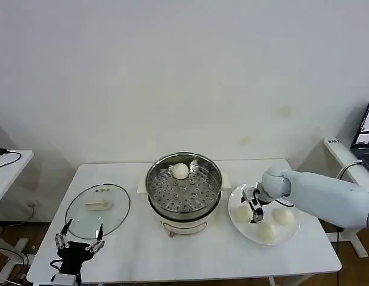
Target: Take steamed baozi put them in steamer then cover it.
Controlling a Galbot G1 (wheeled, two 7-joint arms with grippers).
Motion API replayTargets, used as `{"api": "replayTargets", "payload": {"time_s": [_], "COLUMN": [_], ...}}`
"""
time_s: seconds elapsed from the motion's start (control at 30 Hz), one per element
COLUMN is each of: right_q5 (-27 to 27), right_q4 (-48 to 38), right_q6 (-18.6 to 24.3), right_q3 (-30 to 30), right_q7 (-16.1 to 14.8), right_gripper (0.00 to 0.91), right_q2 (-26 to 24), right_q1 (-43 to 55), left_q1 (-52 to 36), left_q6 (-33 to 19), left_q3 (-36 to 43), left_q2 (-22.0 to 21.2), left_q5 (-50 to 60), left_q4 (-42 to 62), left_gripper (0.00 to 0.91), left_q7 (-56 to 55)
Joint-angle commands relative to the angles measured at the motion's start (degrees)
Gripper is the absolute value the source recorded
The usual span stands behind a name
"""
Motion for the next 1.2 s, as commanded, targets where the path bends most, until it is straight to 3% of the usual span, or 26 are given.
{"api": "replayTargets", "payload": {"time_s": [0.03, 0.13, 0.5, 0.87, 1.2], "right_q5": [-0.5, -0.72, -0.5, 1.38, 4.27], "right_q4": [-0.9, -1.1, -0.23, 4.62, 7.48], "right_q6": [0.27, 0.32, 0.05, -0.66, -0.73], "right_q3": [0.61, 0.99, 1.18, -0.17, -3.71], "right_q7": [0.07, 0.2, -0.13, -0.77, -1.83], "right_gripper": [0.836, 0.826, 0.615, 0.615, 0.615], "right_q2": [0.81, 1.12, 0.51, -4.65, -9.42], "right_q1": [-0.88, -1.29, -0.86, 6.16, 22.38], "left_q1": [0.05, 0.17, 0.69, 0.37, -0.68], "left_q6": [0.02, 0.0, -0.03, 0.14, 0.52], "left_q3": [-0.01, -0.05, -0.32, -0.07, 0.5], "left_q2": [0.03, 0.01, -0.2, -0.24, 0.65], "left_q5": [-0.02, -0.02, -0.01, -0.06, -0.17], "left_q4": [-0.09, -0.19, -0.61, -0.71, -0.89], "left_gripper": [0.907, 0.907, 0.907, 0.907, 0.907], "left_q7": [0.01, 0.0, -0.08, -0.02, 0.28]}}
